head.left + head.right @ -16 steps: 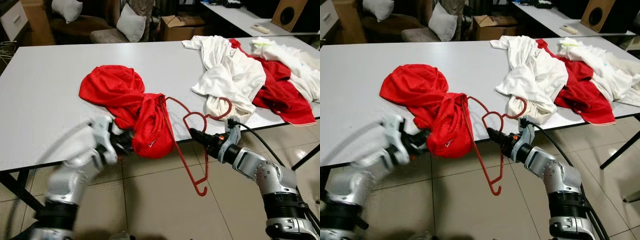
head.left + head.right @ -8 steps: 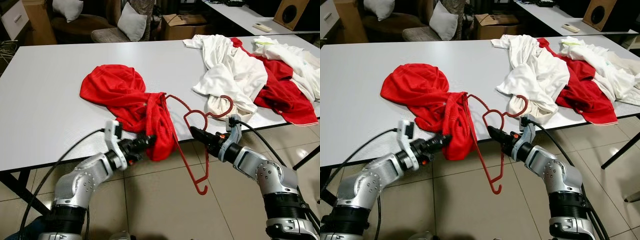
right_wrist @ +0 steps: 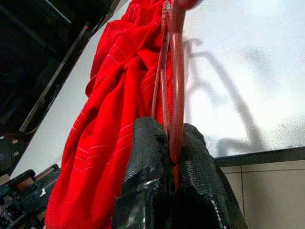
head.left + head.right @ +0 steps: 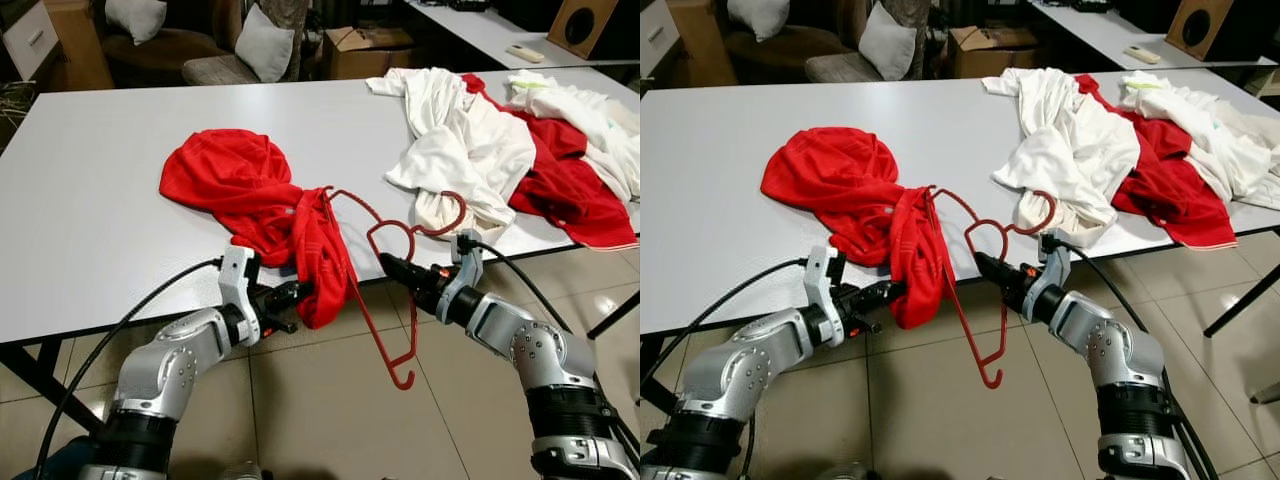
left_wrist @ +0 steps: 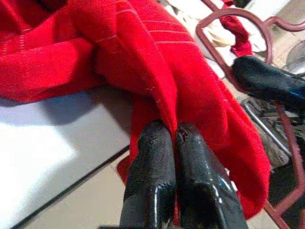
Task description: Hang hanger
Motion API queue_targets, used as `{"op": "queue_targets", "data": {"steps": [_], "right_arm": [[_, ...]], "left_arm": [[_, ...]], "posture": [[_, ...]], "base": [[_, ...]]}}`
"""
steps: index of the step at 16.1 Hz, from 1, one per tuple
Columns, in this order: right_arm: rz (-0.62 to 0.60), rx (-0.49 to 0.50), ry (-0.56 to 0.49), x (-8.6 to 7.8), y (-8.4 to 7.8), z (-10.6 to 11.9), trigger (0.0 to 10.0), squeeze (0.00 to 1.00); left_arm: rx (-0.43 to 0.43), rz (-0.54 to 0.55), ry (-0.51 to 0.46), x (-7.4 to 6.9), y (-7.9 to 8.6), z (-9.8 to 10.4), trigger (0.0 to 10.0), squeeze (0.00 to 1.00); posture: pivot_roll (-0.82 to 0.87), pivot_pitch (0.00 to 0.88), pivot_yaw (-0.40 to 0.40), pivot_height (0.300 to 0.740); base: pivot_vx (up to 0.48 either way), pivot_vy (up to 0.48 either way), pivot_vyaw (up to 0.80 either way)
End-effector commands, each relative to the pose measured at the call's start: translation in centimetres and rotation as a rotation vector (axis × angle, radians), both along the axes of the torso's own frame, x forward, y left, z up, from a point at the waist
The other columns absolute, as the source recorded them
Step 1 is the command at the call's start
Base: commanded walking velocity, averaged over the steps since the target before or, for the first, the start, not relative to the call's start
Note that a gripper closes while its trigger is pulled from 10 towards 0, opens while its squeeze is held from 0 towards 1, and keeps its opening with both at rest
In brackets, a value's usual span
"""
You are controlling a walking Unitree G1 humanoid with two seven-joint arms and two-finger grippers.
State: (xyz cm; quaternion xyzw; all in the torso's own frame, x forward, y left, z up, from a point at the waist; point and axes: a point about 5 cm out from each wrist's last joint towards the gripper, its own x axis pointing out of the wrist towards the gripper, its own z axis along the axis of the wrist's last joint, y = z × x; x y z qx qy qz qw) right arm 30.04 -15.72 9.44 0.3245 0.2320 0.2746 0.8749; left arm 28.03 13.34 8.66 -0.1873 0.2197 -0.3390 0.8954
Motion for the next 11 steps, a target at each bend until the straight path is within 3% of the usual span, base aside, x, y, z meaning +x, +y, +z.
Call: {"op": "queue_targets", "data": {"steps": [1, 11], "right_arm": [[-0.024, 0.005, -0.010, 0.14, -0.35, 0.33, 10.0, 0.00], [-0.024, 0.005, -0.010, 0.14, -0.35, 0.33, 10.0, 0.00]], "left_arm": [[0.019, 0.031, -0.036, 0.47, 0.17, 0.67, 0.0, 0.00], [0.019, 0.031, -0.036, 0.47, 0.17, 0.67, 0.0, 0.00]], "posture": [[-0.09, 0.000, 0.006, 0.740], [-0.09, 0.000, 0.006, 0.740]], "base": [[0.000, 0.000, 0.00], [0.000, 0.000, 0.00]]}}
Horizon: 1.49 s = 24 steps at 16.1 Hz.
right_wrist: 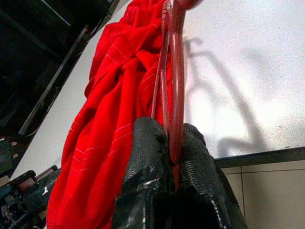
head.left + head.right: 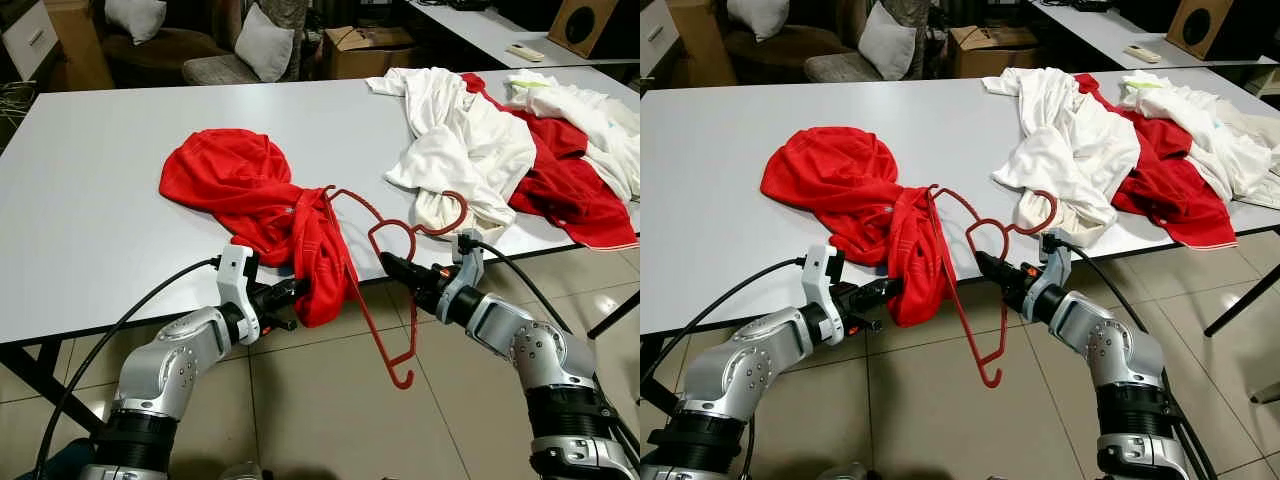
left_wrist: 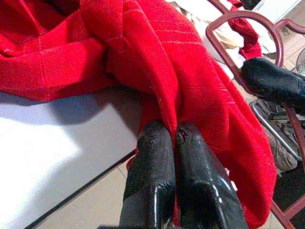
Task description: Hang hanger
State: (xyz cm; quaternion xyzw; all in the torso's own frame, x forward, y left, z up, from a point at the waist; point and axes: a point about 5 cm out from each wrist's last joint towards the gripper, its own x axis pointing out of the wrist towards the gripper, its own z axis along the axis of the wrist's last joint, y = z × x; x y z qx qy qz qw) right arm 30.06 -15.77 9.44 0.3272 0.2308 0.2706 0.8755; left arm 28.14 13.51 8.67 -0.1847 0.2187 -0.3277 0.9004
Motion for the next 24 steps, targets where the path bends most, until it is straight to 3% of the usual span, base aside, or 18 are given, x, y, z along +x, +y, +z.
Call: {"op": "queue_targets", "data": {"steps": [1, 7, 8, 9, 10, 15, 17, 20, 21, 23, 24], "right_arm": [[-0.014, 0.002, -0.011, 0.1, -0.3, 0.3, 10.0, 0.00], [-0.016, 0.003, -0.012, 0.1, -0.3, 0.3, 10.0, 0.00], [-0.054, 0.032, -0.040, 0.8, 0.0, 0.8, 10.0, 0.00], [-0.096, 0.067, -0.070, 1.4, 0.6, 1.1, 10.0, 0.00], [-0.104, 0.075, -0.074, 1.5, 0.7, 1.1, 10.0, 0.00], [-0.108, 0.082, -0.074, 1.5, 0.8, 1.2, 10.0, 0.00], [-0.117, 0.121, -0.055, 1.6, 1.0, 1.3, 10.0, 0.00], [0.098, 0.121, -0.128, -0.8, 1.3, 2.0, 10.0, 0.00], [0.098, 0.121, -0.128, -0.8, 1.3, 2.0, 10.0, 0.00], [0.223, 0.159, -0.192, -3.4, -0.8, 3.4, 10.0, 0.00], [0.292, 0.131, -0.150, -5.0, -1.8, 3.1, 10.0, 0.00]], "left_arm": [[0.009, 0.008, -0.034, 0.4, 0.0, 0.7, 0.0, 0.00], [0.017, 0.021, -0.043, 0.4, 0.1, 0.8, 0.0, 0.00], [0.136, 0.077, -0.208, 1.9, 2.2, 4.3, 0.0, 0.00], [0.281, 0.150, -0.425, 3.2, 4.5, 9.4, 0.0, 0.00], [0.308, 0.165, -0.470, 3.3, 5.0, 10.6, 0.0, 0.00], [0.327, 0.134, -0.464, 3.2, 4.5, 10.1, 0.0, 0.00], [0.367, 0.099, -0.507, 3.2, 4.2, 10.6, 0.0, 0.00], [0.535, 0.075, -0.574, 3.1, 4.6, 11.1, 0.0, 0.00], [0.535, 0.075, -0.574, 3.1, 4.6, 11.1, 0.0, 0.00], [0.622, 0.100, -0.687, 3.1, 4.7, 12.3, 0.0, 0.00], [0.662, 0.067, -0.793, 2.9, 4.3, 13.6, 0.0, 0.00]], "posture": [[-0.09, 0.000, 0.006, 0.740], [-0.09, 0.000, 0.006, 0.740], [-0.06, 0.000, 0.013, 0.740], [-0.06, 0.000, 0.016, 0.740], [-0.06, 0.000, 0.016, 0.740], [-0.06, 0.000, 0.019, 0.740], [-0.05, 0.000, 0.016, 0.740], [-0.03, 0.000, 0.009, 0.740], [-0.03, 0.000, 0.009, 0.740], [-0.03, 0.000, -0.001, 0.740], [-0.04, 0.000, -0.009, 0.740]], "base": [[0.000, 0.000, 0.00], [0.000, 0.000, 0.00], [0.000, 0.000, 0.00], [0.000, 0.000, 0.00], [0.000, 0.000, 0.00], [0.000, 0.000, 0.00], [0.000, 0.000, 0.00], [0.000, 0.000, 0.00], [0.000, 0.000, 0.00], [0.000, 0.000, 0.00], [0.000, 0.000, 0.00]]}}
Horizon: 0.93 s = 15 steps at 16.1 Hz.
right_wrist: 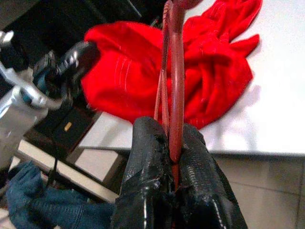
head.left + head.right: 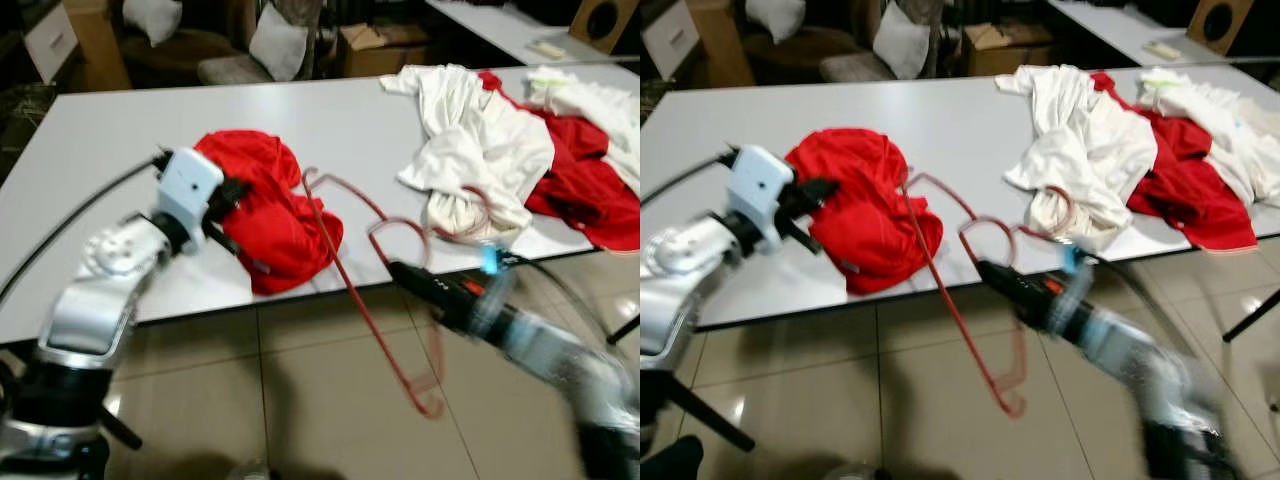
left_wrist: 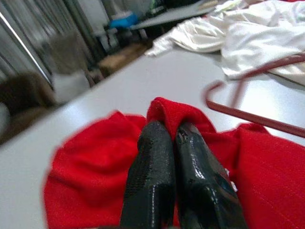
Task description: Hang hanger
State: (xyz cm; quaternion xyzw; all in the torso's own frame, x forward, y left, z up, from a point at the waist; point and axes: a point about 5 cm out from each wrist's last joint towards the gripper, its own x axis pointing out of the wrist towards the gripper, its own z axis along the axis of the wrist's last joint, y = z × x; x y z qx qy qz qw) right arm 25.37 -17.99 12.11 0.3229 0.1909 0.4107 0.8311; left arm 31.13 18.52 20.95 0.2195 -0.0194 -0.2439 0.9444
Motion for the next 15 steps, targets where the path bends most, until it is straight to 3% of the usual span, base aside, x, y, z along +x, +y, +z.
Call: {"op": "queue_targets", "data": {"steps": [1, 3, 4, 5, 8, 12, 14, 15], "right_arm": [[0.063, 0.009, 0.012, -0.7, 0.3, 0.2, 10.0, 0.00], [0.105, 0.017, 0.076, -1.1, 0.3, -0.2, 10.0, 0.00], [0.111, -0.006, 0.101, -1.0, 0.3, -0.5, 10.0, 0.00], [0.113, -0.019, 0.117, -0.9, 0.3, -0.7, 10.0, 0.00], [0.074, -0.045, 0.171, 0.1, -0.3, -1.2, 10.0, 0.00], [0.028, -0.022, 0.273, 1.2, -0.3, -1.9, 10.0, 0.00], [-0.044, -0.005, 0.322, 2.0, -0.6, -2.4, 10.0, 0.00], [-0.125, 0.097, 0.328, 3.2, -0.6, -1.9, 10.0, 0.00]], "left_arm": [[0.052, -0.067, -0.096, -0.3, -1.0, 1.7, 0.0, 0.00], [0.130, -0.172, -0.174, -0.9, -2.4, 2.7, 0.0, 0.00], [0.127, -0.193, -0.191, -1.0, -2.8, 3.1, 0.0, 0.00], [0.137, -0.206, -0.206, -1.2, -2.9, 3.4, 0.0, 0.00], [0.209, -0.392, -0.213, -2.7, -4.3, 3.3, 0.0, 0.00], [0.220, -0.402, -0.299, -2.7, -4.5, 4.4, 0.0, 0.00], [0.211, -0.470, -0.307, -3.3, -5.1, 4.7, 0.0, 0.00], [0.207, -0.543, -0.281, -3.9, -5.8, 4.3, 0.0, 0.00]], "posture": [[-0.04, 0.000, -0.010, 0.740], [-0.04, 0.000, -0.021, 0.740], [-0.04, 0.000, -0.034, 0.740], [-0.04, 0.000, -0.034, 0.740], [-0.03, 0.000, -0.054, 0.740], [-0.01, 0.000, -0.071, 0.740], [-0.01, 0.000, -0.072, 0.740], [-0.01, 0.000, -0.072, 0.740]], "base": [[0.000, 0.000, 0.00], [0.000, 0.000, 0.00], [0.000, 0.000, 0.00], [0.000, 0.000, 0.00], [0.000, 0.000, 0.00], [0.000, 0.000, 0.00], [0.000, 0.000, 0.00], [0.000, 0.000, 0.00]]}}
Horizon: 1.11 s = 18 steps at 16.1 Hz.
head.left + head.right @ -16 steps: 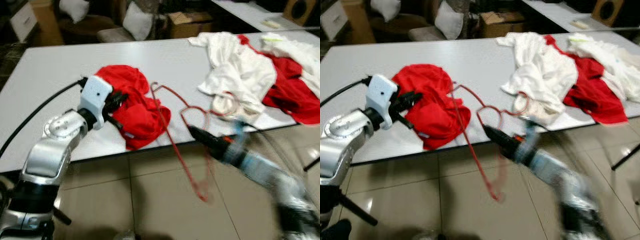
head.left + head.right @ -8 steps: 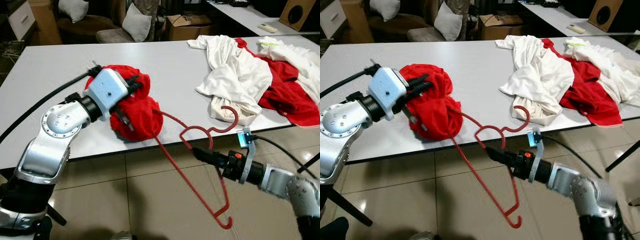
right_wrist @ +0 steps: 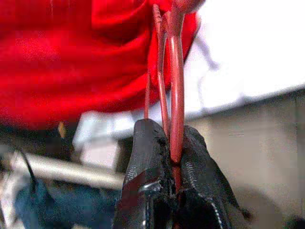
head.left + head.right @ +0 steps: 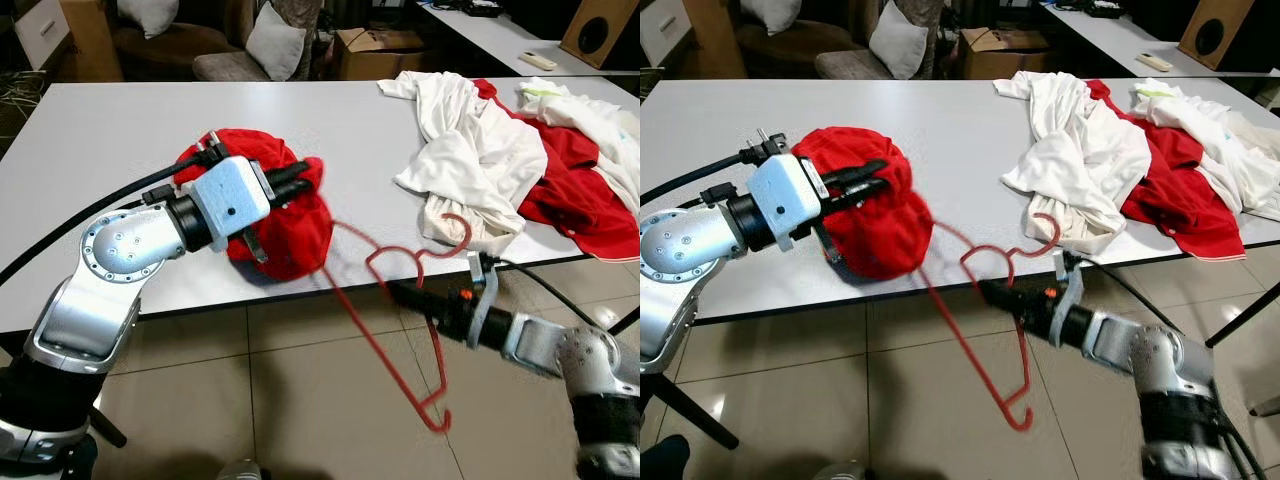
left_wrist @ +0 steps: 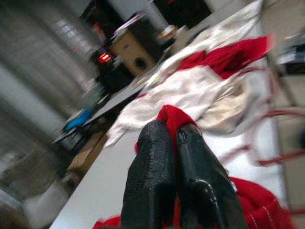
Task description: Hang hanger
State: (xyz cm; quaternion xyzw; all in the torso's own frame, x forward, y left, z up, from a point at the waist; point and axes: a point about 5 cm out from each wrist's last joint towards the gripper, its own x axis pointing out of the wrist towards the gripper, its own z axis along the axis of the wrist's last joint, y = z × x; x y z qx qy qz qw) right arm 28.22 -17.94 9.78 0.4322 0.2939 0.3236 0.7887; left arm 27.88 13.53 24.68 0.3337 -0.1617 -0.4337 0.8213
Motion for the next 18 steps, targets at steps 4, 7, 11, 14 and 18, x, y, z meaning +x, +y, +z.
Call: {"op": "queue_targets", "data": {"steps": [4, 7, 11, 14, 18], "right_arm": [[-0.234, 0.224, 0.035, 2.0, -0.5, 1.0, 10.0, 0.00], [-0.155, 0.147, 0.002, 1.3, 1.9, 0.4, 10.0, 0.00], [-0.315, 0.360, 0.009, 2.8, 1.6, 1.5, 10.0, 0.00], [-0.416, 0.421, 0.034, 3.9, 2.2, 1.2, 10.0, 0.00], [-0.536, 0.530, 0.070, 5.9, 3.8, 1.7, 10.0, 0.00]], "left_arm": [[0.143, -0.051, 0.084, -0.8, -0.7, -2.9, 0.0, 0.00], [0.178, 0.079, 0.059, 0.5, -0.1, -3.9, 0.0, 0.00], [0.225, 0.217, 0.086, 1.3, 1.7, -6.3, 0.0, 0.00], [0.217, 0.178, 0.072, 0.6, 1.6, -6.8, 0.0, 0.00], [0.151, 0.013, 0.059, -1.1, -0.7, -6.8, 0.0, 0.00]], "posture": [[-0.01, 0.000, -0.070, 0.740], [-0.01, 0.000, -0.068, 0.740], [-0.02, 0.000, -0.054, 0.740], [-0.01, 0.000, -0.050, 0.740], [0.00, 0.000, -0.049, 0.740]], "base": [[0.000, 0.000, 0.00], [0.000, 0.000, 0.00], [0.000, 0.000, 0.00], [0.000, 0.000, 0.00], [0.000, 0.000, 0.00]]}}
